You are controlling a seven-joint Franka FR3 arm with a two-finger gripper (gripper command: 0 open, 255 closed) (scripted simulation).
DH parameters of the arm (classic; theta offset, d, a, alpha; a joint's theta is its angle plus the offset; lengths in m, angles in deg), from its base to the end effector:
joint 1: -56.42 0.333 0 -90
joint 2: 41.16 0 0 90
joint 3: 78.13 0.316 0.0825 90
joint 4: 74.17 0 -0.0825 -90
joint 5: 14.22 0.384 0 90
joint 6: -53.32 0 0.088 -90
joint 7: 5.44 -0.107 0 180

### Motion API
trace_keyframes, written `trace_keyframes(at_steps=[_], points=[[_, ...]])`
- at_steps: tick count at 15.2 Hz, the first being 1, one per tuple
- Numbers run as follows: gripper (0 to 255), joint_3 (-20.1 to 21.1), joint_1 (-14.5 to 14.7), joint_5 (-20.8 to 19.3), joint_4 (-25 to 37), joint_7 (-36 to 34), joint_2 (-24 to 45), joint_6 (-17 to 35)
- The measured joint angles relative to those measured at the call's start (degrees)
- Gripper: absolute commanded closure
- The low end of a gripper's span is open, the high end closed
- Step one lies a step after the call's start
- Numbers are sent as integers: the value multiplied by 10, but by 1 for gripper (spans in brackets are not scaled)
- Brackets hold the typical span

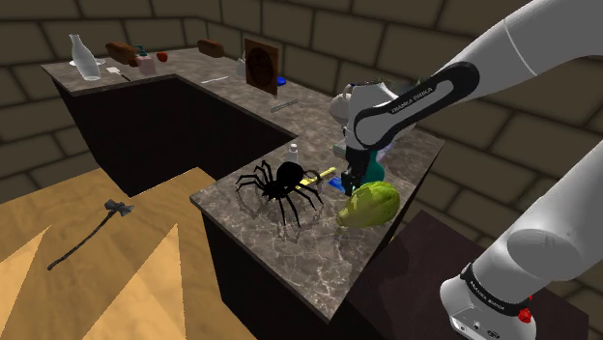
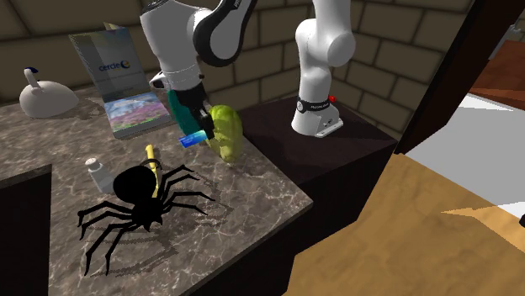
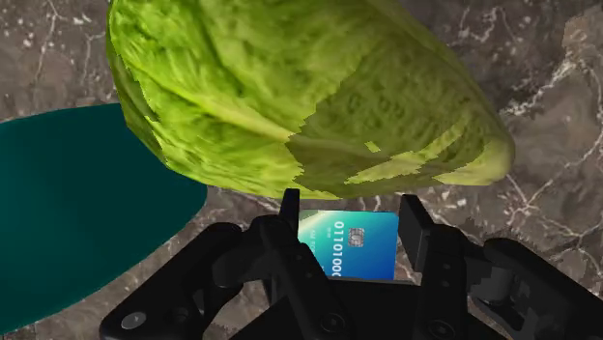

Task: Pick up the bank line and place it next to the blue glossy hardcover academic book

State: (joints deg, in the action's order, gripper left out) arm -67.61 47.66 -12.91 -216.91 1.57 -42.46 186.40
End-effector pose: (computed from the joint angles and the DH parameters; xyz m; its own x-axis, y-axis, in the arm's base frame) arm 0.4505 0.0140 0.2831 0.9803 0.1360 -0.1435 0.1334 -0.9907 -0.0278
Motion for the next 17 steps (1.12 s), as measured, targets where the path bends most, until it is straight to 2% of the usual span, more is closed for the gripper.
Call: trace_keyframes(at_steps=[8,17], points=[[255,-67,-66,-30,5,112,7,2],[255,-132,-134,-52,85,229,69,-12]])
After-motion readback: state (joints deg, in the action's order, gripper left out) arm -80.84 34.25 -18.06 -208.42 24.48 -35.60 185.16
